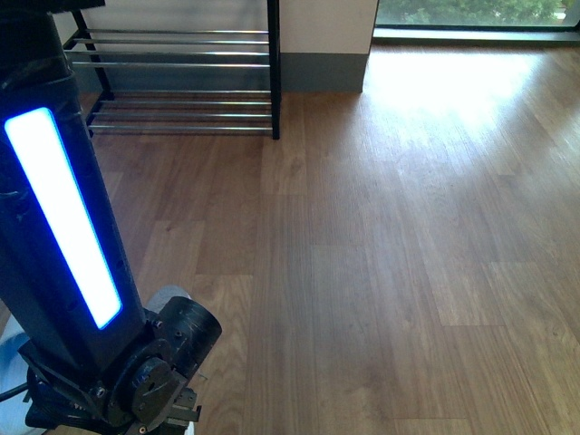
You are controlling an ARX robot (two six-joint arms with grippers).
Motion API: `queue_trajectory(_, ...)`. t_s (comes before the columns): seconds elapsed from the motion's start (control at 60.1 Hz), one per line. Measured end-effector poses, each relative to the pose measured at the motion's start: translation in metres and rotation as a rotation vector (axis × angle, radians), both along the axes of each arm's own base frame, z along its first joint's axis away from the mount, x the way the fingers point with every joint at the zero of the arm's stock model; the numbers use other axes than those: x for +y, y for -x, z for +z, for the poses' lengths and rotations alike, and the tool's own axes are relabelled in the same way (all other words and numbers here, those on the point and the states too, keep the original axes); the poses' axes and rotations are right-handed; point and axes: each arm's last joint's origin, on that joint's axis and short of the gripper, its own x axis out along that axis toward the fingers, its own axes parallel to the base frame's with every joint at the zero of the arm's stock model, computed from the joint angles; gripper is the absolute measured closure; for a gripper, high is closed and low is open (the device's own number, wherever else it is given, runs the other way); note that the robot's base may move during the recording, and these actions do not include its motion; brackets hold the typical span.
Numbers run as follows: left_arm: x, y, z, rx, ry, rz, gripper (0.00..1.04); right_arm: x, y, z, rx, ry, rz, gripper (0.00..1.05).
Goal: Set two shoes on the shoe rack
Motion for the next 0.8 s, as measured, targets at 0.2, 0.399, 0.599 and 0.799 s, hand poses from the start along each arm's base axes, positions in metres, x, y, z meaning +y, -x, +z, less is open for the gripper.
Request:
queue_trajectory(0.2, -0.005, 0.001, -0.008, 0.009, 0.010, -0.012, 0.51, 0.000, 0.000, 0.000, 0.000, 0.000, 0.000, 1.03)
queue_trajectory(0.399, -0.008, 0.002, -0.011, 0.014, 0.029, -0.017, 0.80, 0.000, 0.000, 0.000, 0.000, 0.000, 0.000, 1.03)
queue_trajectory(0.599, -0.011, 0.002, -0.007, -0.005, 0.048, -0.017, 1.03, 0.000, 0.000, 0.000, 0.000, 0.000, 0.000, 1.03)
queue_trajectory(0.799, -0.010, -0.002, 0.015, -0.056, 0.090, -0.006, 1.03, 0.000, 0.000, 0.000, 0.000, 0.000, 0.000, 1.03)
